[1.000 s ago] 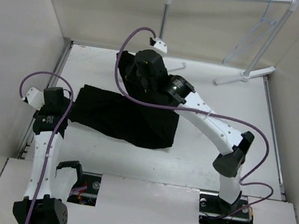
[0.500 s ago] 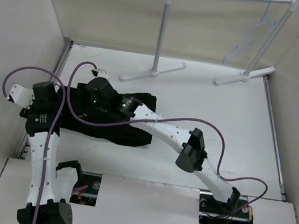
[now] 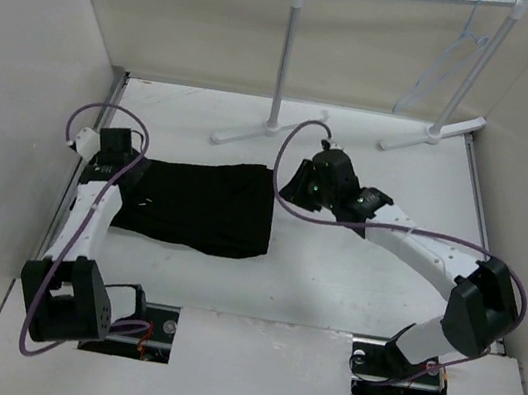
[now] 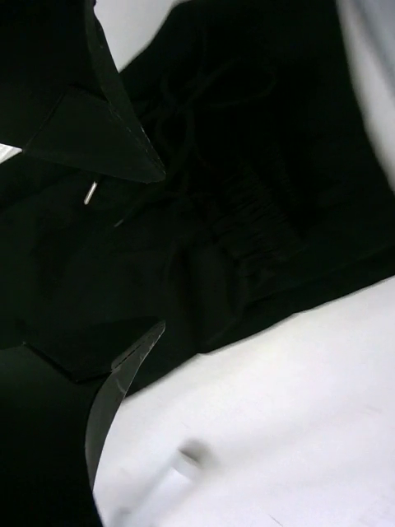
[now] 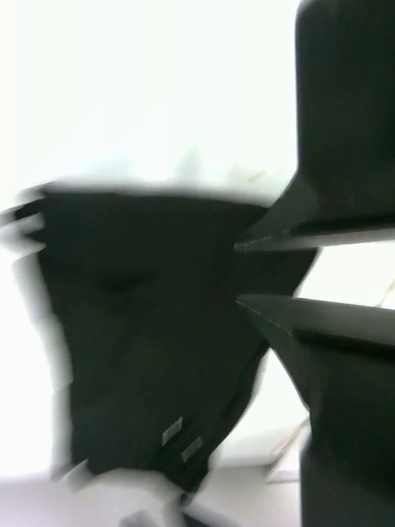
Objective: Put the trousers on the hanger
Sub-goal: Fold the trousers at the center of the board, then move the trousers to the center of the board.
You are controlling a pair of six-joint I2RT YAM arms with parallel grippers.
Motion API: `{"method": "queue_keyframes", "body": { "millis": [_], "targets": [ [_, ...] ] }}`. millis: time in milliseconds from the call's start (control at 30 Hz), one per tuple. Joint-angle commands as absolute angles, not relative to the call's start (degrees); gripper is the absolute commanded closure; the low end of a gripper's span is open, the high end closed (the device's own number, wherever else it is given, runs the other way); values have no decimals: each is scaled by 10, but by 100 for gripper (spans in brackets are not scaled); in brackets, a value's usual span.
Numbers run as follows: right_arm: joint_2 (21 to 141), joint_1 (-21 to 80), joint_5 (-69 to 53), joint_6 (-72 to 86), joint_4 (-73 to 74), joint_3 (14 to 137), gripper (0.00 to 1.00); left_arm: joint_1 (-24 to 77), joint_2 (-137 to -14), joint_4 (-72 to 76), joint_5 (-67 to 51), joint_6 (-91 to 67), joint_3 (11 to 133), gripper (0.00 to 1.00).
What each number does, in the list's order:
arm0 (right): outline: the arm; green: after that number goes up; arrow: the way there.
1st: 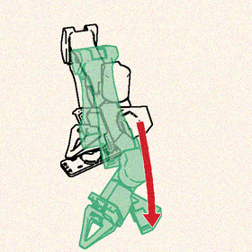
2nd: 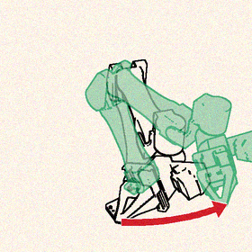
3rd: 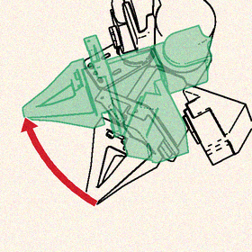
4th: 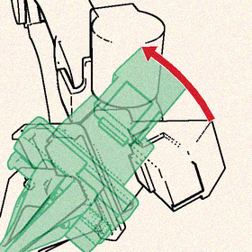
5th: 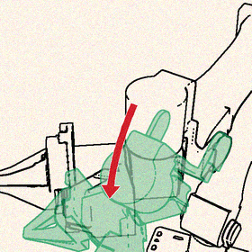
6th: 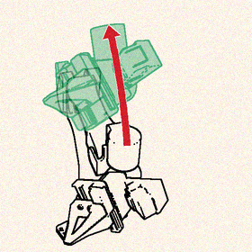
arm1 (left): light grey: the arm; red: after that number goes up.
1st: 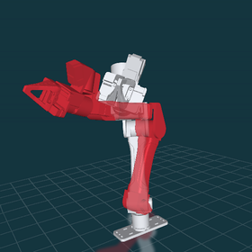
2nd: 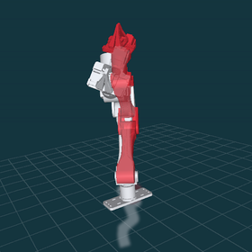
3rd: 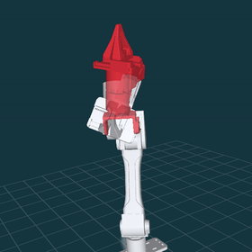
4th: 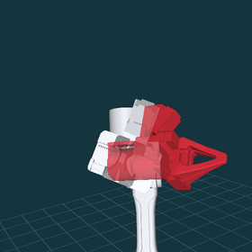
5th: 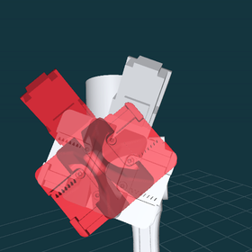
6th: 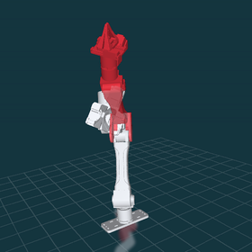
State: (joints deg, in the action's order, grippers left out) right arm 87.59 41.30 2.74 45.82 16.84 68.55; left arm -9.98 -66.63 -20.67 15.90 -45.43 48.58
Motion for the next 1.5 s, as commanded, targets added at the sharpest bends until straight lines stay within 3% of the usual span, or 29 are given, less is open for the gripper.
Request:
{"method": "queue_keyframes", "body": {
  "millis": [0, 67, 167, 233, 333, 533, 667, 700, 733, 800, 867, 933, 1133, 1233, 1367, 1467],
  "targets": [
    [866, 414, -45, 436, 124, 607, 54, -87, -684, -133, 138, -448, 461, 36],
    [875, 411, -103, 438, 113, 585, 38, -87, -701, -120, 138, -449, 447, 36],
    [881, 415, -143, 449, 57, 555, 28, -109, -718, -99, 145, -447, 420, 36],
    [901, 420, -154, 471, 25, 541, 30, -134, -731, -85, 147, -449, 400, 36],
    [950, 419, -183, 508, -33, 530, 43, -158, -758, -63, 147, -451, 382, 36],
    [1016, 406, -257, 576, -156, 502, 55, -170, -786, -49, 158, -451, 367, 37],
    [1032, 399, -305, 594, -201, 477, 40, -160, -773, -49, 169, -456, 361, 37],
    [1034, 400, -310, 594, -205, 475, 41, -158, -769, -50, 170, -457, 360, 37],
    [1034, 401, -310, 592, -205, 472, 50, -157, -766, -52, 173, -458, 360, 37],
    [1028, 398, -296, 596, -201, 459, 78, -157, -759, -58, 178, -459, 360, 37],
    [1018, 380, -294, 603, -201, 440, 91, -156, -750, -61, 172, -462, 363, 37],
    [993, 360, -286, 605, -200, 413, 97, -127, -741, -64, 157, -466, 369, 37],
    [870, 287, -243, 589, -135, 323, 99, -15, -703, -83, 168, -508, 374, 37],
    [817, 272, -217, 570, -85, 301, 87, -6, -688, -103, 175, -513, 379, 37],
    [774, 255, -188, 534, -8, 318, 48, -28, -652, -155, 175, -510, 401, 37],
    [721, 240, -163, 509, 52, 358, 39, -36, -602, -175, 171, -503, 427, 37]
  ]
}}
